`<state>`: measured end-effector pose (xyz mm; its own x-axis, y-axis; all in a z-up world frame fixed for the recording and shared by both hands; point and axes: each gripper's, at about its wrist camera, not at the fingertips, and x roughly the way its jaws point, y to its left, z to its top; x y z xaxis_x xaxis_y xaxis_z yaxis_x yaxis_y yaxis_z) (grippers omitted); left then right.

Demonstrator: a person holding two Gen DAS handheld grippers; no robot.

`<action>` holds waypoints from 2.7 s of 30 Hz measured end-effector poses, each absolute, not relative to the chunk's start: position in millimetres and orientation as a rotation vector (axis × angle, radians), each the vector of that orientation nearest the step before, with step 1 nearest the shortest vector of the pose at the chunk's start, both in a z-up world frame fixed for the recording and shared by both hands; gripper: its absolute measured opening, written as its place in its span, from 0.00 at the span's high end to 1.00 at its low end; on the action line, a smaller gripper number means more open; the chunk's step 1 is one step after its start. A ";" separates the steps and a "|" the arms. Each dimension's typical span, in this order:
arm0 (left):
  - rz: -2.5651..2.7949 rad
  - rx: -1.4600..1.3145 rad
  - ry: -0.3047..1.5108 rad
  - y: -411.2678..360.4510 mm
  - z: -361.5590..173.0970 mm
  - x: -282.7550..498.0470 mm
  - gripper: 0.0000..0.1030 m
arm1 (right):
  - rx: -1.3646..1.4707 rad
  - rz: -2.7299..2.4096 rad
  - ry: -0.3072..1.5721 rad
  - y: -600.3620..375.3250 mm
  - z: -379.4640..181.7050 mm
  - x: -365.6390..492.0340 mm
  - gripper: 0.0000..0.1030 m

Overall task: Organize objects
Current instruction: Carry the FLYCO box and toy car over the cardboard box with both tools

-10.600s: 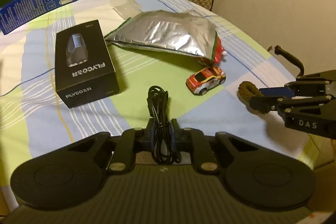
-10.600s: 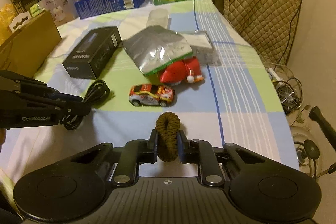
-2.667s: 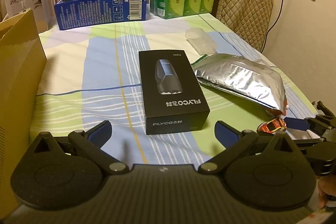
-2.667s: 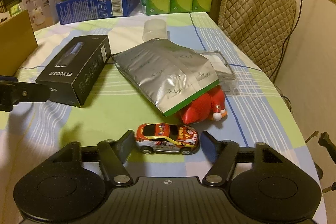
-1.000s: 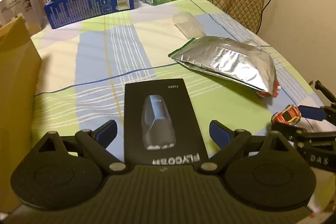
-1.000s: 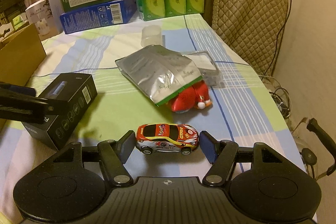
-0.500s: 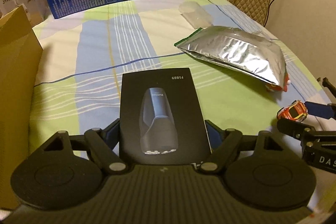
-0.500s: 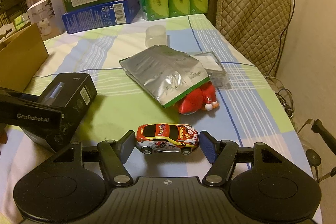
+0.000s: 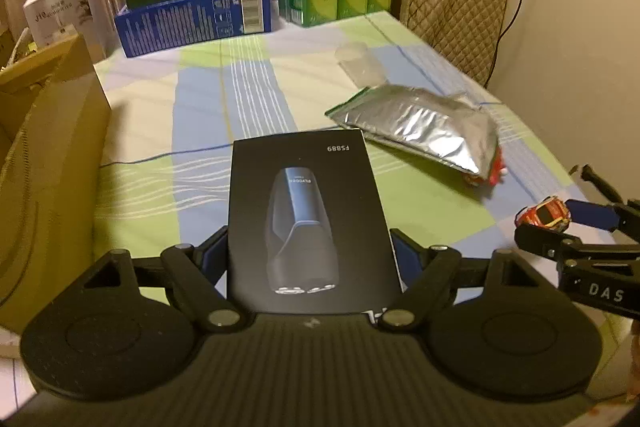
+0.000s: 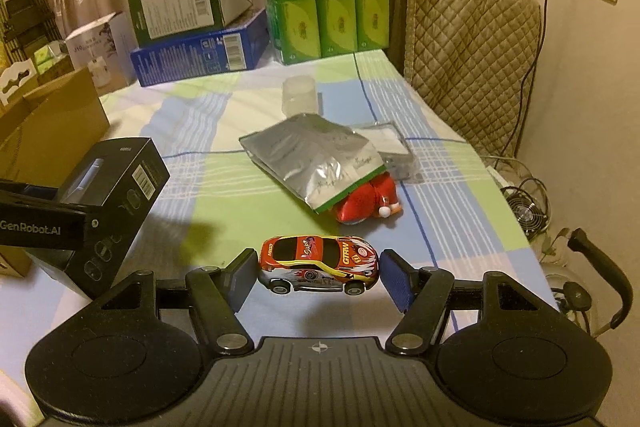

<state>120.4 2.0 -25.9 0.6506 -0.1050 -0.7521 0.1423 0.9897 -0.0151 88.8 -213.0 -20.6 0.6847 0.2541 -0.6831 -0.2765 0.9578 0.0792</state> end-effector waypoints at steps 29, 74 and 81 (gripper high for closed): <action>-0.096 0.040 0.710 37.2 68.4 35.5 0.24 | -0.038 0.400 0.642 -175.1 63.3 29.5 0.38; 0.163 0.056 0.681 246.2 137.2 2.6 0.24 | -0.084 0.780 0.604 28.8 112.3 14.0 0.38; 0.181 0.056 0.707 282.5 127.9 28.2 0.24 | -0.091 0.838 0.627 71.1 103.6 30.9 0.38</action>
